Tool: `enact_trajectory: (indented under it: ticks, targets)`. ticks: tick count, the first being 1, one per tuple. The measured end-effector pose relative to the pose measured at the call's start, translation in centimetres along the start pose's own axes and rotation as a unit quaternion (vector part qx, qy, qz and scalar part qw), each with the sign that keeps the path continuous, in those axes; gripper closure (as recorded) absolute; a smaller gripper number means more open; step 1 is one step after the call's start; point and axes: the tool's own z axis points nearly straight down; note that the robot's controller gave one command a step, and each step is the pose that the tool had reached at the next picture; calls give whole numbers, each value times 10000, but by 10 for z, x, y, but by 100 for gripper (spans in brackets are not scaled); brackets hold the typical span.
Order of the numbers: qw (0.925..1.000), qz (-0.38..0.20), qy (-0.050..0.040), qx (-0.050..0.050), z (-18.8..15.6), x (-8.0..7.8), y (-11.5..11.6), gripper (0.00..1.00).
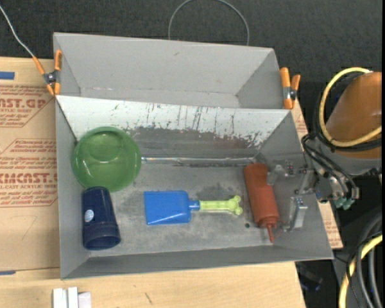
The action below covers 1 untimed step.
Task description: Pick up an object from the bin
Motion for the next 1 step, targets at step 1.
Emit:
enact_trajectory:
  ticks: [1]
  targets:
    - [10000, -12, -41, 7, -4, -2, 1, 0]
